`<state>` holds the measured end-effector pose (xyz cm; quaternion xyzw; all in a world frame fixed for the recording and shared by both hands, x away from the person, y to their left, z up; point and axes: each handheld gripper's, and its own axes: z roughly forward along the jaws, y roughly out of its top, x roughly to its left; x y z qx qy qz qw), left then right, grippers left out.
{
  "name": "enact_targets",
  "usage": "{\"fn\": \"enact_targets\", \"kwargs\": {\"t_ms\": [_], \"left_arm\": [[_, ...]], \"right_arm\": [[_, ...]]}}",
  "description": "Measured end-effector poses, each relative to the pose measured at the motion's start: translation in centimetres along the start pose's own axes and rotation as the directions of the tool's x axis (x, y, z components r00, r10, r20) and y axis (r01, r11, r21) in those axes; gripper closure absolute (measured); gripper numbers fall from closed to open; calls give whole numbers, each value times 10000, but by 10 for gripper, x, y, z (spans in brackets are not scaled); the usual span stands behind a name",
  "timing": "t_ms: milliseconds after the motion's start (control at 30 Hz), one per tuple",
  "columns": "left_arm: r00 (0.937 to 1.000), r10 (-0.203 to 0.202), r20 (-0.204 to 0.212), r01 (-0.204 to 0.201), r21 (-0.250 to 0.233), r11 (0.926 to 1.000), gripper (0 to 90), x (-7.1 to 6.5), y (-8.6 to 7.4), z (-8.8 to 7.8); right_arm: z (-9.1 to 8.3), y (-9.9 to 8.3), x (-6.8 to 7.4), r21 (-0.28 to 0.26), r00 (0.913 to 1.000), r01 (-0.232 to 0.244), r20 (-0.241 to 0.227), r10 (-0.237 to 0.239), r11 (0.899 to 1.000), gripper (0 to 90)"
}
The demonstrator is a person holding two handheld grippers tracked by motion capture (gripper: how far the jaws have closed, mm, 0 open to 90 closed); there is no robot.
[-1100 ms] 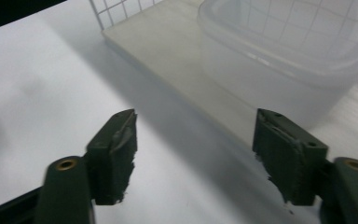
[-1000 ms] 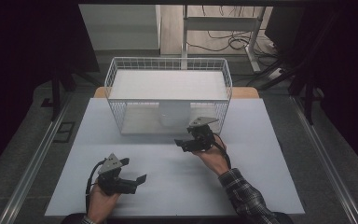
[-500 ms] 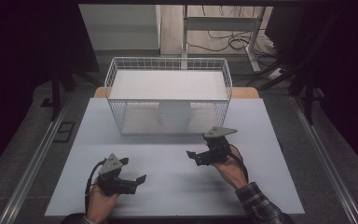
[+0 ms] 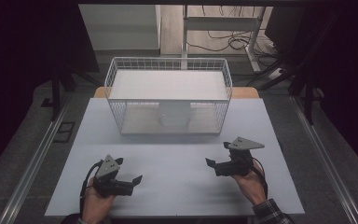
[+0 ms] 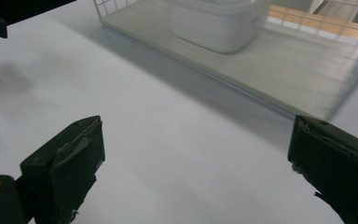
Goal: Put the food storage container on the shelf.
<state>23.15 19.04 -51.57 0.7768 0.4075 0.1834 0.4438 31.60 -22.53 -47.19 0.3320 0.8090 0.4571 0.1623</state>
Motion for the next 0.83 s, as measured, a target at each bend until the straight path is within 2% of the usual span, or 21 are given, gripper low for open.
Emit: {"fn": "enact_targets", "kwargs": {"t_ms": [233, 367, 400, 500, 667, 833], "left_arm": [[9998, -134, -129, 133, -74, 9999, 25, 2, -5, -5], [9997, -259, 40, 259, -42, 9997, 20, 3, -9, -6], [9996, -254, 90, 254, -18, 9997, 19, 3, -9, -6], [9995, -111, 297, 104, 245, 9996, 16, 2, -12, -5], [9988, 391, 278, -413, 819, 9958, 10, -2, -14, -1], [9987, 426, 274, -450, 945, 9945, 2, -2, -15, 2]], "right_arm": [[-25, -21, -6, -80, 9988, -361, 319, 364, 9993, 34], [-34, -34, -5, 74, 9986, -290, 455, 287, 9996, 32], [-36, -39, -5, 239, 9979, -257, 598, 242, 9994, 5], [-37, -44, -4, 366, 9965, -313, 790, 283, 9988, 0], [-34, -51, -3, 733, 9952, -430, 912, 363, 9964, 0], [-30, -54, -3, 1113, 9953, -453, 901, 354, 9928, 0]]}}
